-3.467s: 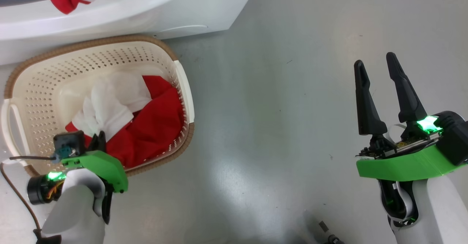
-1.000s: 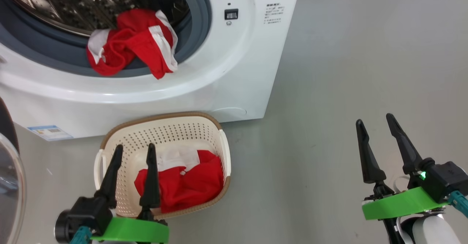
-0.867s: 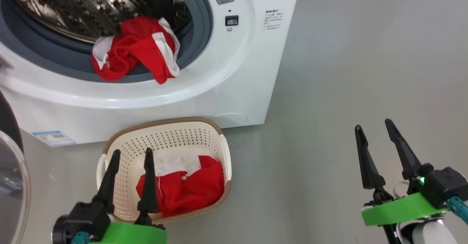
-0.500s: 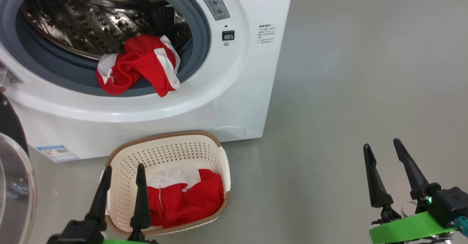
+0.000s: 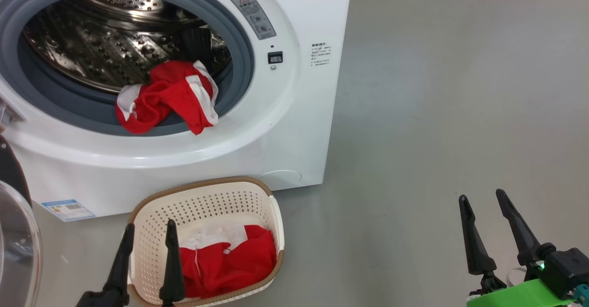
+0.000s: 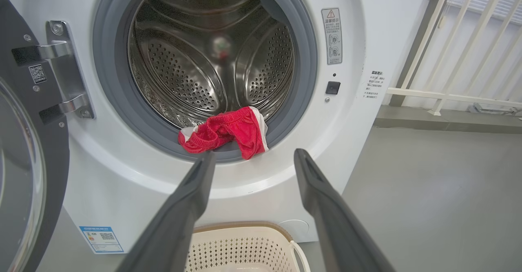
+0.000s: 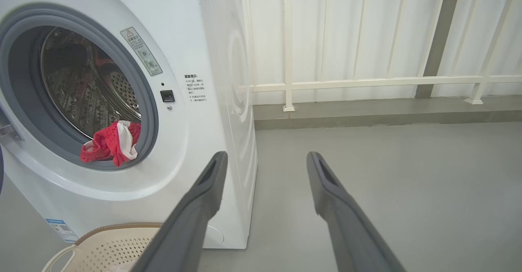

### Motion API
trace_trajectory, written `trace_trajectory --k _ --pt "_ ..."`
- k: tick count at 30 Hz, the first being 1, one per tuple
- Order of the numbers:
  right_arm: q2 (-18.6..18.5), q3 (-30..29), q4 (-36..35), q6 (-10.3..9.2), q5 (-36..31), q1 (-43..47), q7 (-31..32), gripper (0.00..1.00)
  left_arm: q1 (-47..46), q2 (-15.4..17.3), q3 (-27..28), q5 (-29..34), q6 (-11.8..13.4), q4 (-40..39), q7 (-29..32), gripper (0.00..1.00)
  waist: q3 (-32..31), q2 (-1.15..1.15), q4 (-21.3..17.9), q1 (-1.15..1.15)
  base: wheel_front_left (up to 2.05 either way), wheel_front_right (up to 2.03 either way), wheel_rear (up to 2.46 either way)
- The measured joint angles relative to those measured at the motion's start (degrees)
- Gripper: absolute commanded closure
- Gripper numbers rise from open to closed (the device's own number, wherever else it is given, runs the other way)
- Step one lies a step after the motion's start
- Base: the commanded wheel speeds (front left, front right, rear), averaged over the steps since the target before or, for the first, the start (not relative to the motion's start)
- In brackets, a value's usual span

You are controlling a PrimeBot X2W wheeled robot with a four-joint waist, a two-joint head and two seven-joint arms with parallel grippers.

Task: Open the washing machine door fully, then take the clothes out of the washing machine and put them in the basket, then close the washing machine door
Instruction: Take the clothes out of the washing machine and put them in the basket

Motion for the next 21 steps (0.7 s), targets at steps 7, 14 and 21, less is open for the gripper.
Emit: trace_trajectory --k 7,14,21 --pt "0.0 0.0 0.0 0.0 0.0 0.1 0.0 0.0 0.0 0.0 -0.8 -0.1 0.3 0.0 0.0 0.0 0.1 0.0 0.3 0.0 0.0 0.0 0.0" --pt "0.0 0.1 0.0 0.0 0.0 0.1 0.0 0.0 0.0 0.0 -0.9 -0.1 0.3 0.1 0.0 0.0 0.7 0.0 0.6 0.0 0.0 0.0 0.0" --pt "0.0 0.1 -0.1 0.0 1.0 0.0 0.0 0.0 -0.4 0.0 -1.6 -0.4 0.3 0.6 0.0 0.0 1.9 0.0 0.5 0.0 0.0 0.0 0.0"
